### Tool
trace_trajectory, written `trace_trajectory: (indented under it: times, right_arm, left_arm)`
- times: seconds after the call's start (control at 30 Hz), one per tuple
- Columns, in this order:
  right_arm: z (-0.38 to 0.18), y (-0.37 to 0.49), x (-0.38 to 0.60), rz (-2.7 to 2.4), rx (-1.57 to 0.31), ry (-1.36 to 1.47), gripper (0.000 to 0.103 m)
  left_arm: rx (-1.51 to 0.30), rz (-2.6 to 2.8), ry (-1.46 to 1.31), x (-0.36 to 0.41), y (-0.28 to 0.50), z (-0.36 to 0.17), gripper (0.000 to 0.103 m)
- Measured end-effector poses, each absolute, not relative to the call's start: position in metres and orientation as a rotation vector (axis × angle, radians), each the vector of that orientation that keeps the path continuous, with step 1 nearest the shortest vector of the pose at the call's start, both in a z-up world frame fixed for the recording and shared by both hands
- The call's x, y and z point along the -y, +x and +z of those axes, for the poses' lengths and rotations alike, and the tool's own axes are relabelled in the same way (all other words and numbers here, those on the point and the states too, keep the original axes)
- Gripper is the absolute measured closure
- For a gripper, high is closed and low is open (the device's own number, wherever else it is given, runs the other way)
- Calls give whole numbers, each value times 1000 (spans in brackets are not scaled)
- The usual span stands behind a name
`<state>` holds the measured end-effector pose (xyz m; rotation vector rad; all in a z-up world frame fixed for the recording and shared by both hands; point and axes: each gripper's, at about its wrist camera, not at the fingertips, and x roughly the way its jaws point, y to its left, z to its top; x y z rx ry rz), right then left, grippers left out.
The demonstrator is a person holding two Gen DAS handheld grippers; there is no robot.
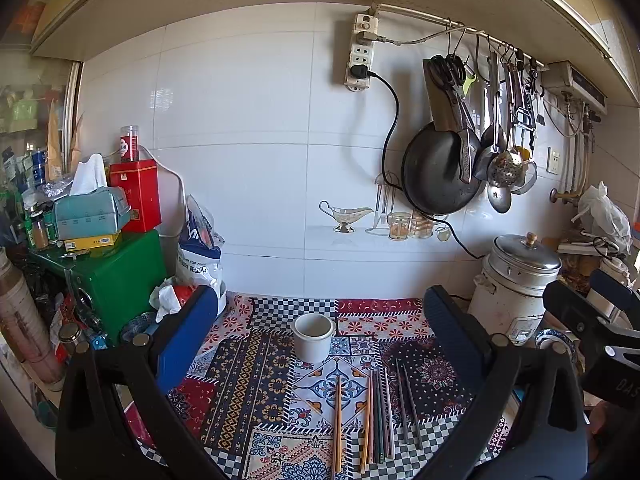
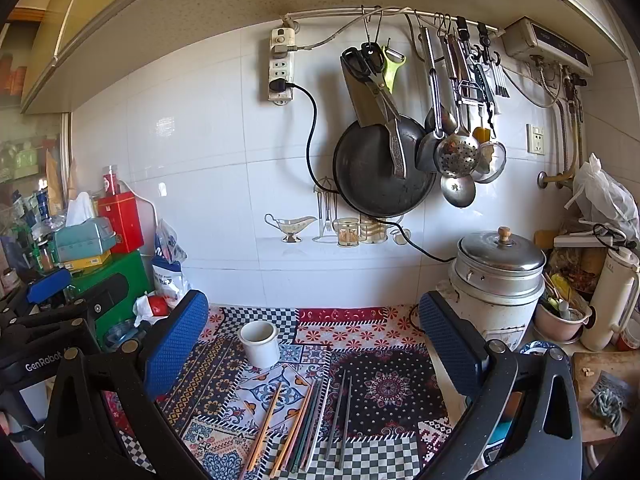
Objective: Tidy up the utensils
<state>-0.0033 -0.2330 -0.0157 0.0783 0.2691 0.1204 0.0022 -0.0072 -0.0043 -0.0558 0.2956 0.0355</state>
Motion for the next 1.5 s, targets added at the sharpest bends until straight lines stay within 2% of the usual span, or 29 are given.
trace_trajectory:
  times: [1.13, 1.5]
  right_arm:
    - [-21, 1, 227, 109, -296, 71, 0]
    - [-49, 20, 217, 57, -387, 37, 0]
  left_arm:
    - [-318, 14, -52, 5, 14, -7, 0]
    - [-426, -1, -38, -5, 42, -38, 0]
